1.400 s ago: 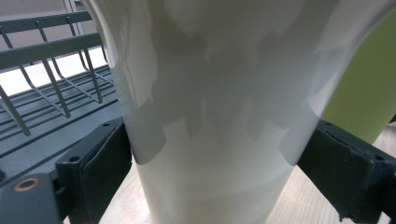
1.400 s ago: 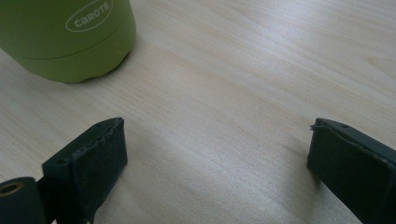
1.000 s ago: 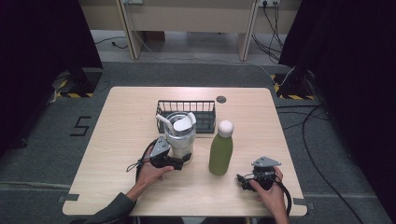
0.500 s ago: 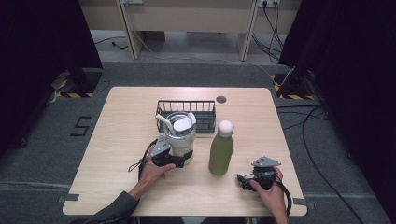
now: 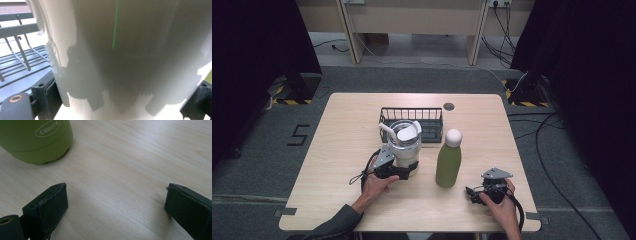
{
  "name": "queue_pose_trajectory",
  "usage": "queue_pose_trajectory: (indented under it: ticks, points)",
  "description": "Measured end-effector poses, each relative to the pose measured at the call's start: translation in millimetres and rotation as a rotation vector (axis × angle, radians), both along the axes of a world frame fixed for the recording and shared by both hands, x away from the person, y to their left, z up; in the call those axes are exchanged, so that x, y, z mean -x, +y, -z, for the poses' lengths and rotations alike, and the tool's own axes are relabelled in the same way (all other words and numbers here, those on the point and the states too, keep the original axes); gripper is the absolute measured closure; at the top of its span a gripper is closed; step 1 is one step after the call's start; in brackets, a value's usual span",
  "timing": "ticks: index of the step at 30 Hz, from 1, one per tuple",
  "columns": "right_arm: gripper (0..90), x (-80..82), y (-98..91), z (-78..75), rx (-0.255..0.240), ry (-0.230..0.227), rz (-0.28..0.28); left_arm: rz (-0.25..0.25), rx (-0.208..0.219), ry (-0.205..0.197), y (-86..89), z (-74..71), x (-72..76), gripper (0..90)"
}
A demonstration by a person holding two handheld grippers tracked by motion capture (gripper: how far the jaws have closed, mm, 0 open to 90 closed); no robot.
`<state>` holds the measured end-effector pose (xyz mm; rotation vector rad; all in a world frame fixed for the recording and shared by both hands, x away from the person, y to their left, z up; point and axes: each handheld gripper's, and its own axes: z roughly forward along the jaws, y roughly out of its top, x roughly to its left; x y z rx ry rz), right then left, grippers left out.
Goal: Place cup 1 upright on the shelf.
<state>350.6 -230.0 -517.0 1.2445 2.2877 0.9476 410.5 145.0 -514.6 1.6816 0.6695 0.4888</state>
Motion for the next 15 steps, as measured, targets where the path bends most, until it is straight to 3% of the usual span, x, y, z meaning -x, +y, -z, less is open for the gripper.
queue_pose_trajectory:
  ticks: [4,14,15]
  points:
    - [5.2,0.0,0.0,0.0,0.0,0.0,0.0,0.003,0.009,0.01,2.2,-0.6,-0.3,10.6]
    - [5.2,0.0,0.0,0.0,0.0,0.0,0.0,0.025,-0.034,-0.012,5.2,-3.4,-0.9,10.6]
    - [5.2,0.0,0.0,0.0,0.0,0.0,0.0,0.018,0.006,0.027,3.1,-2.7,2.1,10.6]
